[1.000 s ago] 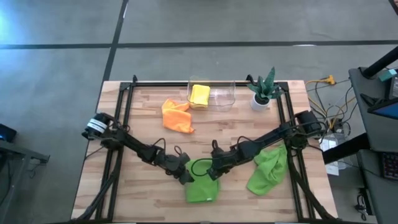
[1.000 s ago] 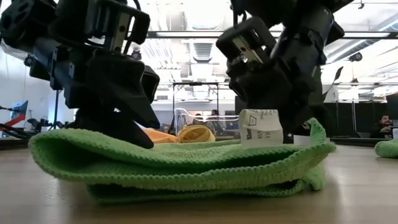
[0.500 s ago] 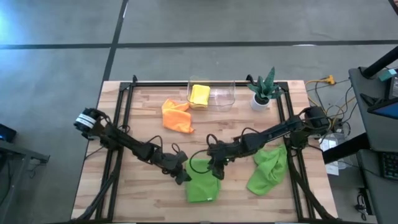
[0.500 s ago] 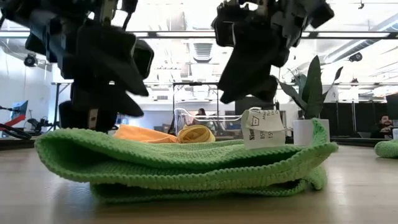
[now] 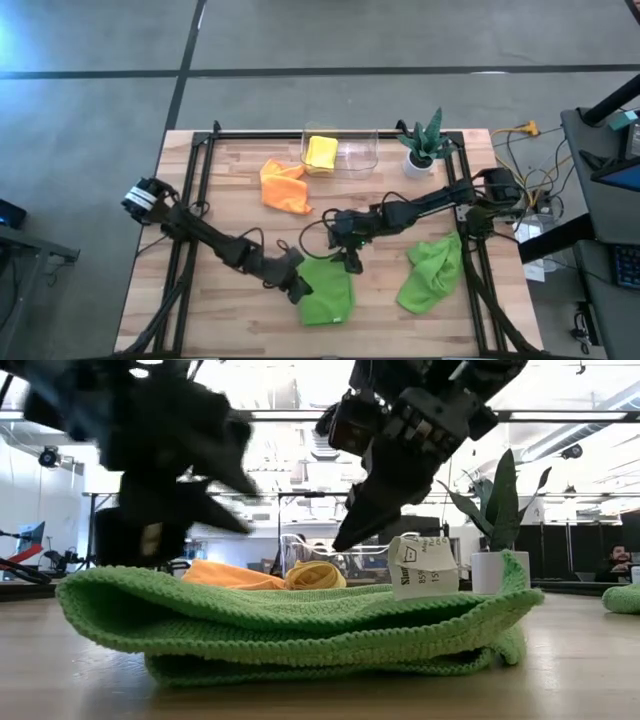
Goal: Fold microfiber towels
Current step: Fold the left green microfiber towel
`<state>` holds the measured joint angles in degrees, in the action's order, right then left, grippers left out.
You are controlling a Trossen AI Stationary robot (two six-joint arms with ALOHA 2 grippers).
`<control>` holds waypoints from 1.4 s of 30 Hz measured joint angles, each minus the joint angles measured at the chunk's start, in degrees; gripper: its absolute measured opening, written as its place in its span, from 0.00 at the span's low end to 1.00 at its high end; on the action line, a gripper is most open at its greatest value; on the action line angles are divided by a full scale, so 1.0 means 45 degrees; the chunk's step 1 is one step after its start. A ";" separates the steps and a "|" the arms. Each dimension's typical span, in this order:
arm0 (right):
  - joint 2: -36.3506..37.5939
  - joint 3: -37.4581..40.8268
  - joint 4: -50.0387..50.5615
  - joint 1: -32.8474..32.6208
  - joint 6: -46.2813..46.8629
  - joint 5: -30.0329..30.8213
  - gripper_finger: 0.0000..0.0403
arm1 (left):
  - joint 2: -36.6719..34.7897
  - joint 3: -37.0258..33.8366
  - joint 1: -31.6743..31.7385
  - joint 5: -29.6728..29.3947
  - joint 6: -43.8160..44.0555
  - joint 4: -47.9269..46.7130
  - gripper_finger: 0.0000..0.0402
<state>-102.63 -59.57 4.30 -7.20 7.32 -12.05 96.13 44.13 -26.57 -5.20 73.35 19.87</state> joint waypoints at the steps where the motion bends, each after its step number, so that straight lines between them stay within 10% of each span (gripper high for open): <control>1: -0.0030 0.0010 -0.0055 0.0018 -0.0159 0.0065 0.47 | -0.0027 -0.0036 -0.0207 -0.0276 0.0114 -0.0311 0.20; 14: -0.2232 -0.1148 -0.0245 0.0381 0.0214 -0.0843 0.46 | -0.0134 -0.0138 -0.2910 -0.3975 0.3628 -0.1231 0.20; 23: -0.3753 -0.3060 0.1880 0.0442 -0.0077 -0.1106 0.36 | -0.0153 -0.0085 -0.3141 -0.4009 0.4005 -0.1212 0.20; 32: -0.4065 -0.4092 0.3224 0.0543 -0.1251 -0.1341 0.05 | -0.0360 -0.0131 -0.3141 -0.4014 0.3961 -0.1557 0.20; 42: -0.3704 -0.4586 0.4071 0.1363 -0.1893 -0.0453 0.02 | -0.0971 -0.0566 -0.3146 -0.4014 0.3952 -0.1916 0.20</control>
<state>-119.30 -80.21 22.62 -1.07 -1.19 -14.09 91.76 41.58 -40.73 -23.27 91.13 11.25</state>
